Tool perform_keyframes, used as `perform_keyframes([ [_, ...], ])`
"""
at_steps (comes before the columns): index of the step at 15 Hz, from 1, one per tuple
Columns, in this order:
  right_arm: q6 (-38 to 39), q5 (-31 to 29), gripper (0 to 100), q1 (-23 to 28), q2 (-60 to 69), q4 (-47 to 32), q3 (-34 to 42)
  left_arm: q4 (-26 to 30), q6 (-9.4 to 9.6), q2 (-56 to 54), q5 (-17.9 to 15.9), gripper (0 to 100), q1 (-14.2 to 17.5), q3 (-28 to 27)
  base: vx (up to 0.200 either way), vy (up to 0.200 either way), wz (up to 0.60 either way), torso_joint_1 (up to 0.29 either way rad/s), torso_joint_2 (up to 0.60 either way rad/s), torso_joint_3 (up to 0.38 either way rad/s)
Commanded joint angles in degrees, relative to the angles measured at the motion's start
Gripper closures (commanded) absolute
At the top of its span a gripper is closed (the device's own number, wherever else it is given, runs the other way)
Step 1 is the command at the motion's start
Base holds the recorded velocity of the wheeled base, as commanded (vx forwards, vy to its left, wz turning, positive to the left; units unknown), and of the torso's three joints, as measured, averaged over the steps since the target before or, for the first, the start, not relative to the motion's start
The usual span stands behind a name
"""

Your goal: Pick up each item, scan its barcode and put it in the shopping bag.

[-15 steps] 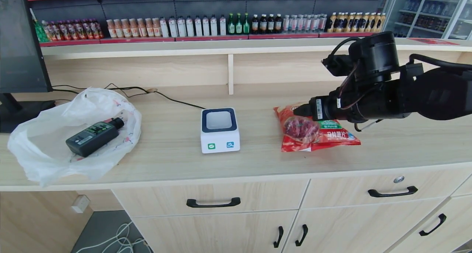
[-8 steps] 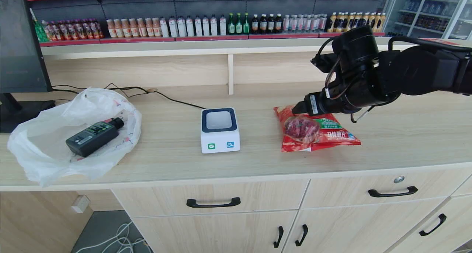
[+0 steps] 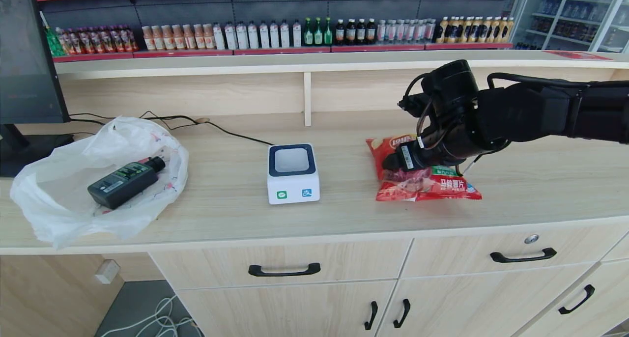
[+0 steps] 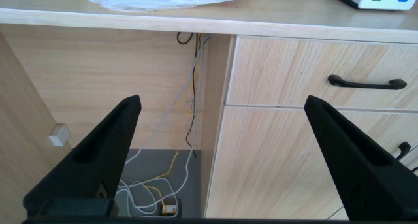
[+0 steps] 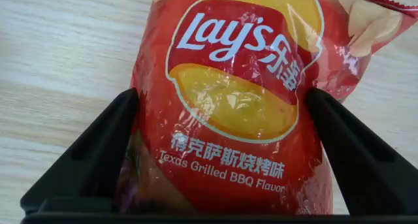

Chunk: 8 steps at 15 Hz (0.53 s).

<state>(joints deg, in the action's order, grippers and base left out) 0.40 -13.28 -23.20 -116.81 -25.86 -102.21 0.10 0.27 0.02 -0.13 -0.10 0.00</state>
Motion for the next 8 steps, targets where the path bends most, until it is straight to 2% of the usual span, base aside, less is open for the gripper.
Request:
perform_keyframes([
  [1, -0.8, 0.0, 0, 2.2, 0.1, -0.1, 0.7, 0.0, 0.00, 0.0, 0.0, 0, 0.0, 0.0, 0.000, 0.000, 0.00, 0.000, 0.00, 0.000],
  [5, -2.5, 0.1, 0, 6.1, 1.9, 0.0, 1.4, 0.0, 0.00, 0.0, 0.0, 0, 0.0, 0.0, 0.000, 0.000, 0.00, 0.000, 0.00, 0.000],
  [8, 1.8, 0.2, 0, 5.7, 2.4, 0.0, 1.7, 0.0, 0.00, 0.0, 0.0, 0, 0.0, 0.0, 0.000, 0.000, 0.00, 0.000, 0.00, 0.000],
])
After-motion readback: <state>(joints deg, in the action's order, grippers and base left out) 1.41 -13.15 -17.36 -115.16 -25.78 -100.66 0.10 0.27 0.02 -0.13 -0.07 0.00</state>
